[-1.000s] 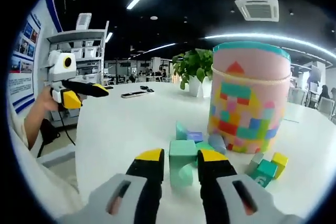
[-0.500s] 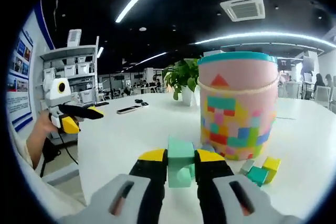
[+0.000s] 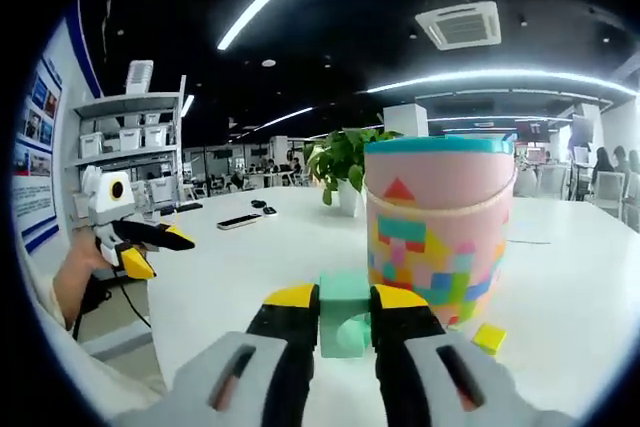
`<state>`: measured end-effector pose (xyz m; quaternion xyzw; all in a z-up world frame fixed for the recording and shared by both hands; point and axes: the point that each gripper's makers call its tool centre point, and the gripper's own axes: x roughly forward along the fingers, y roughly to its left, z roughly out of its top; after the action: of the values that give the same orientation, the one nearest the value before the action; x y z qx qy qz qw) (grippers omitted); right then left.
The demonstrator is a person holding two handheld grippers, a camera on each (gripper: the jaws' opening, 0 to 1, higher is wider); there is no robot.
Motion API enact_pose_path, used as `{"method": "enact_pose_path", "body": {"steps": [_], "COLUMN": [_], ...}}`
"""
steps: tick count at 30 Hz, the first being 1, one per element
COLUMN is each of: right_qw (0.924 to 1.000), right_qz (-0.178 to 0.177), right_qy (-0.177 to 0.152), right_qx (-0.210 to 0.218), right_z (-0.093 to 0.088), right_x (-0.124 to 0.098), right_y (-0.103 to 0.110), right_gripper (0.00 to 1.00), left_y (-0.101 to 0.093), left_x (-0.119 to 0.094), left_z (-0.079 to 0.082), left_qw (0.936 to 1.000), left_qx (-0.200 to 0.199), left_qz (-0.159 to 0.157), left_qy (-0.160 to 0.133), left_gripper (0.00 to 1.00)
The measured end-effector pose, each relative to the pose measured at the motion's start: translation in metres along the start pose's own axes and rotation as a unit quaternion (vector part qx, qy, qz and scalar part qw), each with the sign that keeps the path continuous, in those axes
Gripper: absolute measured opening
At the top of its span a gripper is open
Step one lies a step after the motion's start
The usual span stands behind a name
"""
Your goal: Arrange the toys in the designated storage area by placing each visible toy with the group until no toy remains scattered across the table.
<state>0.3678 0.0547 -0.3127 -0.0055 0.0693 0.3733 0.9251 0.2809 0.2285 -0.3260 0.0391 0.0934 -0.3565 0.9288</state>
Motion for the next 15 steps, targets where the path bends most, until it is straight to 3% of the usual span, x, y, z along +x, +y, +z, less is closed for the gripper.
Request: {"method": "enact_pose_path", "body": {"steps": [11, 15], "right_qw": [0.9998, 0.9997], "right_qz": [0.008, -0.014], "right_qy": [-0.013, -0.018], "right_qx": [0.013, 0.001], "right_z": [0.028, 0.03], "right_x": [-0.005, -0.008], "right_y": [-0.015, -0.021], "right_gripper": [0.2, 0.2], "left_y": [0.0, -0.001], "left_x": [0.0, 0.002], "left_z": [-0.001, 0.001], "left_qw": [1.0, 1.0], "left_qx": [0.0, 0.002], "left_qz": [-0.001, -0.002], "left_qy": [0.001, 0.0], "left_gripper": [0.51, 0.51]}}
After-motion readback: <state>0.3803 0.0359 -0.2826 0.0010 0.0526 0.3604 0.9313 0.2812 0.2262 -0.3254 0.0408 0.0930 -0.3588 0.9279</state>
